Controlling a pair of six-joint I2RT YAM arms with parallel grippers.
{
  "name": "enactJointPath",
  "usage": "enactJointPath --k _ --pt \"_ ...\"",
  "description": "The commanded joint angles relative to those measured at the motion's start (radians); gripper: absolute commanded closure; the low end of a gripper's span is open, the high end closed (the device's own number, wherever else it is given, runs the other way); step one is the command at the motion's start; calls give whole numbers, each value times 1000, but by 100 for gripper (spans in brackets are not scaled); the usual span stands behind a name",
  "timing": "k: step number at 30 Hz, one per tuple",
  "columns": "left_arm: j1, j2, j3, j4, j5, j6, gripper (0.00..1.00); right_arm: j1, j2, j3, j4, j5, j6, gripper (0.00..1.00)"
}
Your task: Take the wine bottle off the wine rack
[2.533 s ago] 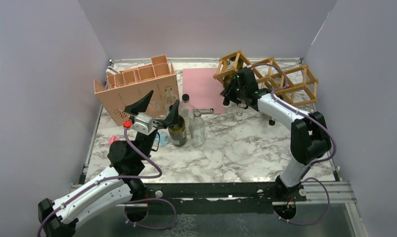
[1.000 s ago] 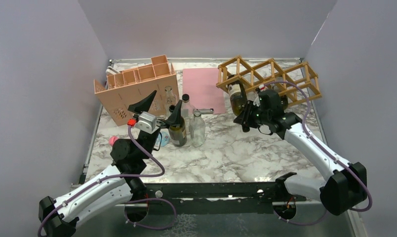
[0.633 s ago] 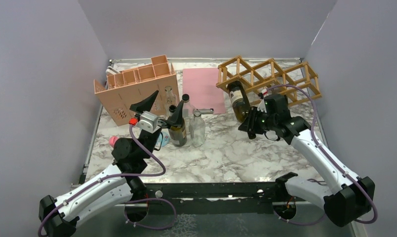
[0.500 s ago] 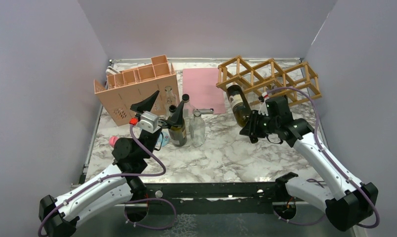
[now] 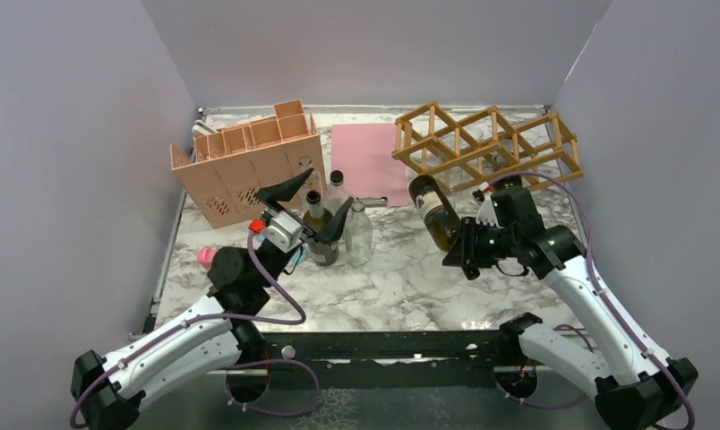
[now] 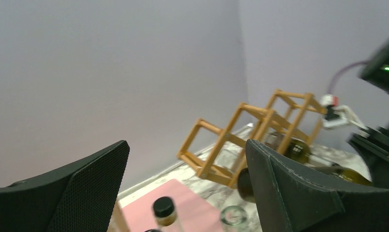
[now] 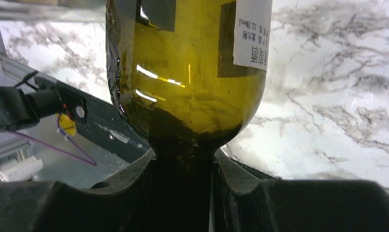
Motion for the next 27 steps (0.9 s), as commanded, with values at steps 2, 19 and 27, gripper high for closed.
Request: enactJointPath --k 2,19,27 --pt "4 43 49 3 522 -20 3 2 -27 96 -64 -82 -94 93" --pt "-323 415 295 -571 405 403 1 2 -84 111 -245 -269 -189 93" --pt "-409 599 405 -598 271 544 1 2 -95 113 -263 -286 -190 93"
